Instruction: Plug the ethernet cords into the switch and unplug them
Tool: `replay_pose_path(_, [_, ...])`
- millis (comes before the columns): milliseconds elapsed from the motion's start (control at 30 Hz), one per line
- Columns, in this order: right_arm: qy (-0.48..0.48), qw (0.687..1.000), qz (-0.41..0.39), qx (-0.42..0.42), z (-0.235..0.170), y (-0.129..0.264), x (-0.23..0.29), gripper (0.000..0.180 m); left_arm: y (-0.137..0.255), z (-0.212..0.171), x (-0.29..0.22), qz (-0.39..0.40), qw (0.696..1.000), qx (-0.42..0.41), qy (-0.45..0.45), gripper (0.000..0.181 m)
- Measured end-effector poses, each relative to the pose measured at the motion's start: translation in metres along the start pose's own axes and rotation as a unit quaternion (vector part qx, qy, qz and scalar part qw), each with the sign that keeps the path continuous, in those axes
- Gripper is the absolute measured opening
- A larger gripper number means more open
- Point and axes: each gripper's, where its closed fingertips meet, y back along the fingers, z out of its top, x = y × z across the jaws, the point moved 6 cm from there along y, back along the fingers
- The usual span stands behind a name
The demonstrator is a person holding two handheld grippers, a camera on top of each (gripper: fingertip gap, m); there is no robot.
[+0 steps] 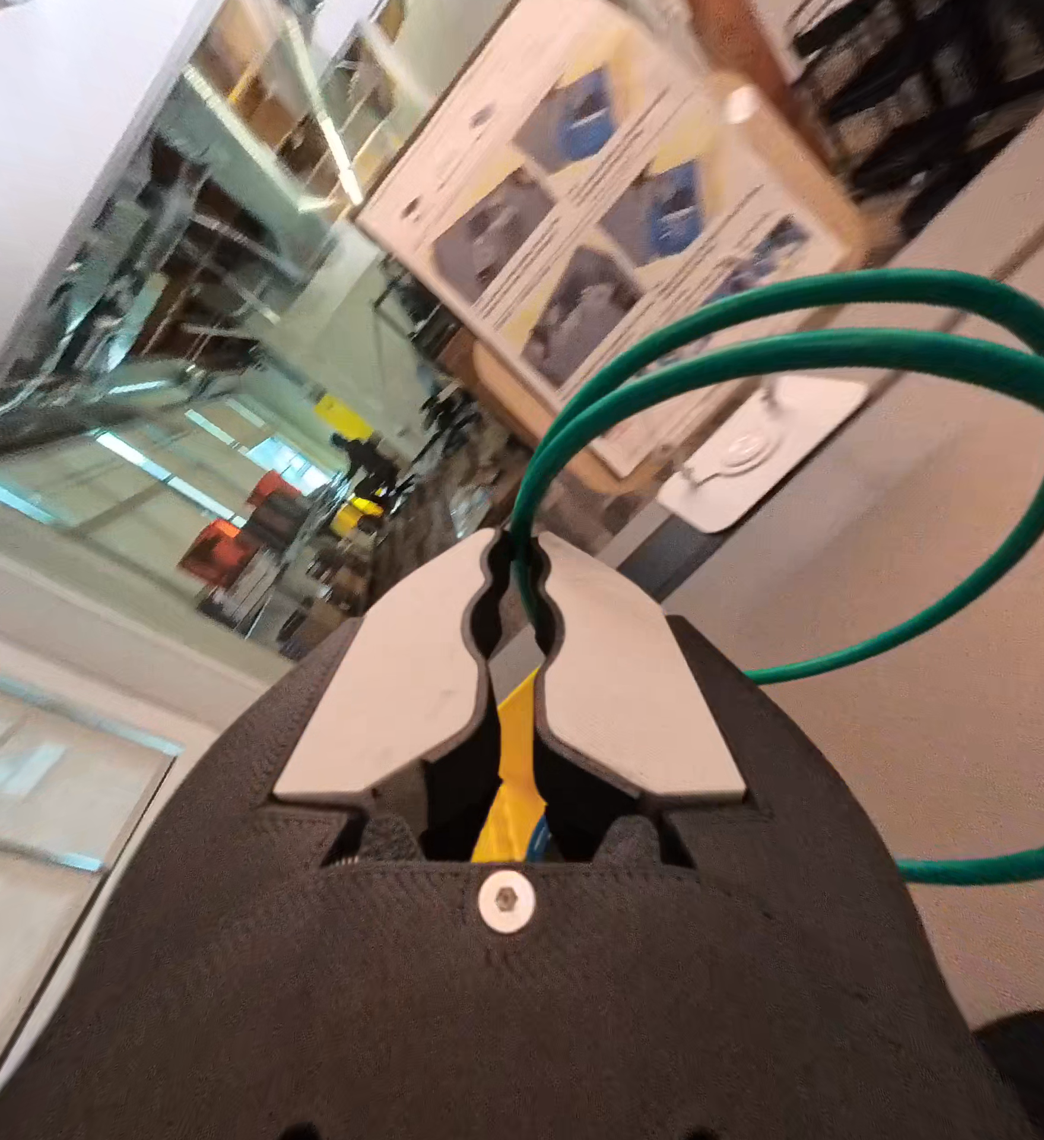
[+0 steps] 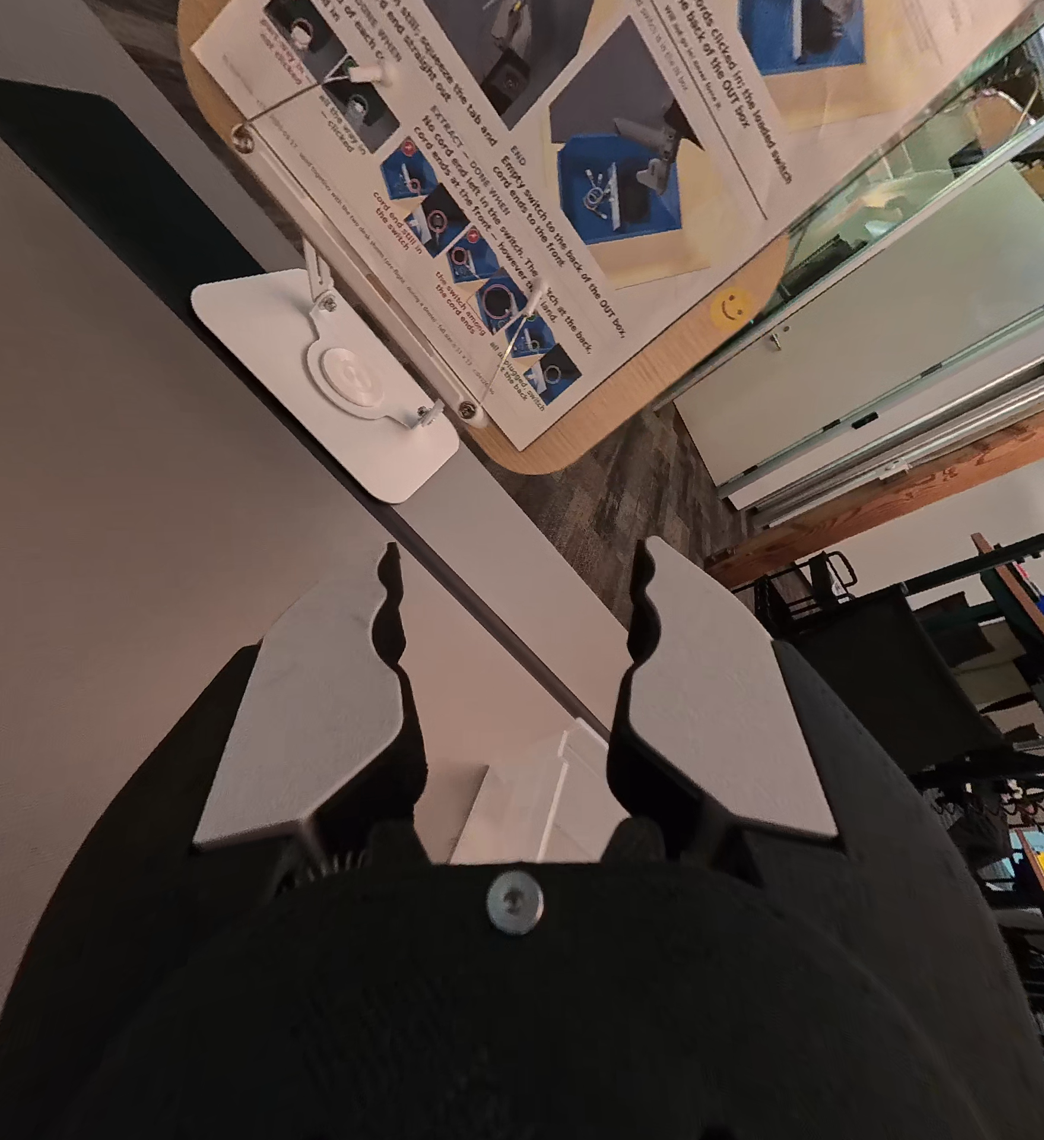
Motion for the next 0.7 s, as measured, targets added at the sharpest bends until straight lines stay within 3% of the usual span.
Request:
replay_pose_path(167, [-0.031,0.999,-0.021,0.002,-0.009,0.017,-0.027,0.072,-0.047,0.034,-0.099,-0.176,0.979,-0.002,-0.104,0.006])
replay_pose_path(367, [-0.076,0.997,-0.03,-0.001,-0.02,0.029,-0.05,0.071,-0.111,0.004,-0.2,-0.34,0.928,0.075,-0.133,0.006])
replay_pose_path(467, [-0.077,0.997,-0.027,0.004,-0.021,0.027,-0.05,0.071,-0.134,-0.017,-0.235,-0.37,0.913,0.109,-0.133,0.006])
replay_pose_path(600, [-0.068,0.998,-0.012,0.012,-0.02,0.021,-0.042,0.071,-0.151,-0.027,-0.276,-0.413,0.901,0.114,-0.069,0.006])
replay_pose_path(700, [-0.058,0.998,-0.003,0.021,-0.02,0.016,-0.036,0.071,-0.165,-0.041,-0.298,-0.398,0.907,0.117,-0.069,0.006])
